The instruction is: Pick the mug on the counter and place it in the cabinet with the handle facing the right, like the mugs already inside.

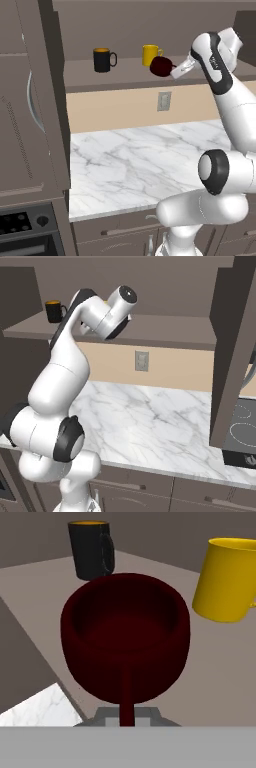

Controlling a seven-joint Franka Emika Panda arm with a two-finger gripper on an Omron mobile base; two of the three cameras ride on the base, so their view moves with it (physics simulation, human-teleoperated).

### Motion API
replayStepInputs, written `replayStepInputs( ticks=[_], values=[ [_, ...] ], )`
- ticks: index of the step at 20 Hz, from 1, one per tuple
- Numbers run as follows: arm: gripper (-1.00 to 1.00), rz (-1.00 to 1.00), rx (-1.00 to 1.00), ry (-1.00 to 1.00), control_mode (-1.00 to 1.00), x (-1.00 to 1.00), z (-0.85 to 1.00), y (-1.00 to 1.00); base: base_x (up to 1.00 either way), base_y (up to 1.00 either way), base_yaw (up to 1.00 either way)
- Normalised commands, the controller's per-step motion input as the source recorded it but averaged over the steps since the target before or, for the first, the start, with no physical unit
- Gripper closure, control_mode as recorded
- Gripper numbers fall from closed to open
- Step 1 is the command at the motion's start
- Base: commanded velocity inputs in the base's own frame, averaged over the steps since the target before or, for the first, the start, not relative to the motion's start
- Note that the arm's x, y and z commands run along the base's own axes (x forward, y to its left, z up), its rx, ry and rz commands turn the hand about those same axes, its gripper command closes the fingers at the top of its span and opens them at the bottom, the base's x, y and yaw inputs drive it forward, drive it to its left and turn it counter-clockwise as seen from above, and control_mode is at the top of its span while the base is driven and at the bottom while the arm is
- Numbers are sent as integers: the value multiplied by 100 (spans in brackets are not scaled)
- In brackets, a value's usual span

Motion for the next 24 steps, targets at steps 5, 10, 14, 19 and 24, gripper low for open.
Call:
replayStepInputs(
  ticks=[5,10,14,19,24],
  values=[
    [100,4,0,0,-100,10,0,0,0,0,0],
    [100,1,0,0,-100,15,0,0,0,0,0],
    [-100,0,0,0,-100,20,0,0,0,0,0],
    [-100,0,0,0,-100,15,0,0,0,0,0],
    [-100,0,0,0,-100,6,0,0,0,0,0]
  ],
)
